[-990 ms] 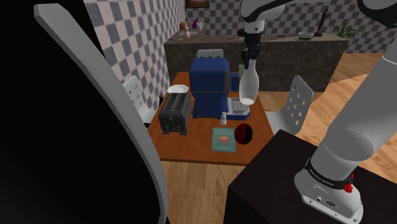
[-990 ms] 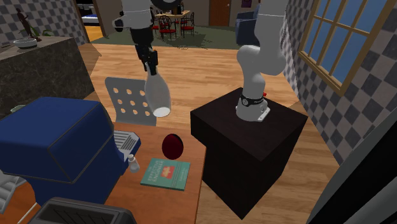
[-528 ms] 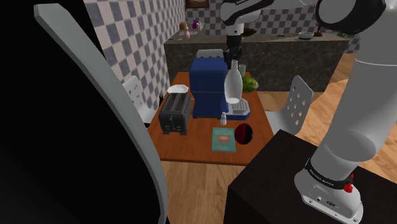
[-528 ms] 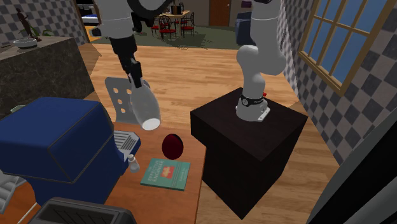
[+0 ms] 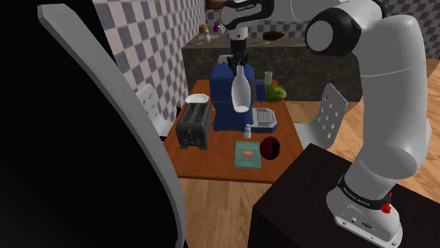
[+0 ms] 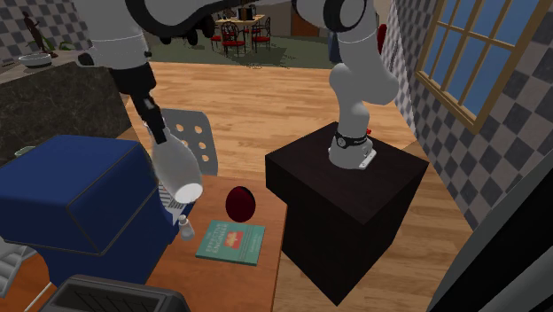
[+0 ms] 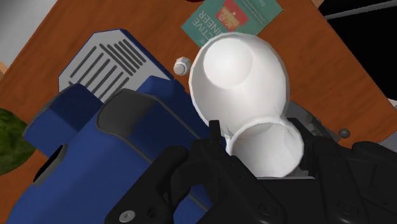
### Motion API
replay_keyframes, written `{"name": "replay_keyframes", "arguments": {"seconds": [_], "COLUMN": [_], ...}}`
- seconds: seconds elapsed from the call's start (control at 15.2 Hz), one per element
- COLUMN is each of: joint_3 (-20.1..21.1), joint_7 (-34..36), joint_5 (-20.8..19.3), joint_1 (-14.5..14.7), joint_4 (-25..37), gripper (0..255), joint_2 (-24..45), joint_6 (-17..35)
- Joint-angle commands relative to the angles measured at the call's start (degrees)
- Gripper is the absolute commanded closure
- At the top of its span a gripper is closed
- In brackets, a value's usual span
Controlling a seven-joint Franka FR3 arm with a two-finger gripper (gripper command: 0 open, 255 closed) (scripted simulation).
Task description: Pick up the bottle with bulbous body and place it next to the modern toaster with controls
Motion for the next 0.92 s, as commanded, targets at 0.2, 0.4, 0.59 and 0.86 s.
{"name": "replay_keyframes", "arguments": {"seconds": [0.2,0.4,0.59,0.86], "joint_3": [1.68,2.03,1.91,1.84], "joint_7": [3.27,3.79,3.55,3.32], "joint_5": [2.14,2.35,2.24,2.19], "joint_1": [-1.15,-1.38,-0.82,-0.31], "joint_4": [26.0,29.52,24.64,19.78], "gripper": [255,255,255,255], "joint_2": [16.72,19.73,18.3,17.31], "joint_6": [-9.16,-9.63,-6.23,-2.41]}}
